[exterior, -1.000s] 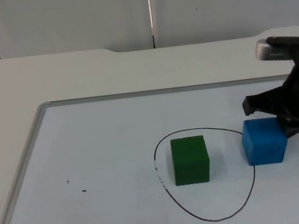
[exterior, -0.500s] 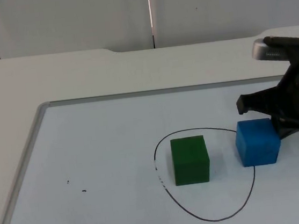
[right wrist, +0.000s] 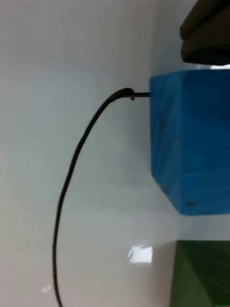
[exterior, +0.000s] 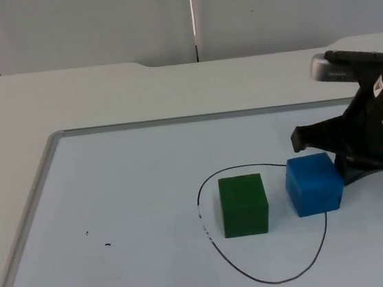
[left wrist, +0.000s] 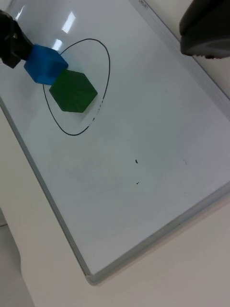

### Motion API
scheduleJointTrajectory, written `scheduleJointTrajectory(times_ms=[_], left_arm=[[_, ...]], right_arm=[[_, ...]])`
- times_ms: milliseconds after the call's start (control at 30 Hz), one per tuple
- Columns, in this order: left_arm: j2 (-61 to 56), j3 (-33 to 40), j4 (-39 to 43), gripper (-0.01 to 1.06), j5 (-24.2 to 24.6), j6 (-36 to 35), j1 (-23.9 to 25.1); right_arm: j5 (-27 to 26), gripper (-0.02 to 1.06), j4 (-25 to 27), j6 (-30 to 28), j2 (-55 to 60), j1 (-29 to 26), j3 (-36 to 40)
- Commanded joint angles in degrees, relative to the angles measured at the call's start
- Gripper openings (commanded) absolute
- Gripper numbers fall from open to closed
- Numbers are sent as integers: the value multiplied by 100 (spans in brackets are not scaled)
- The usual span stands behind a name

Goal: Push the two cubes into the marked area.

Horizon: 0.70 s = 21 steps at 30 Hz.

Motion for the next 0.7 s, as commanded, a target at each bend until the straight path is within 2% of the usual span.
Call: scheduleJointTrajectory(times_ms=[0, 333, 667], left_arm=[[-19, 23, -58, 0, -50, -27, -30], [-19, 23, -58, 0, -50, -27, -30], [-19, 23, -58, 0, -50, -27, -30]], right_arm=[[97, 0, -7, 17, 8, 50, -27], [-322, 0, 279, 17, 8, 232, -27], [-360, 0, 406, 17, 8, 233, -27]])
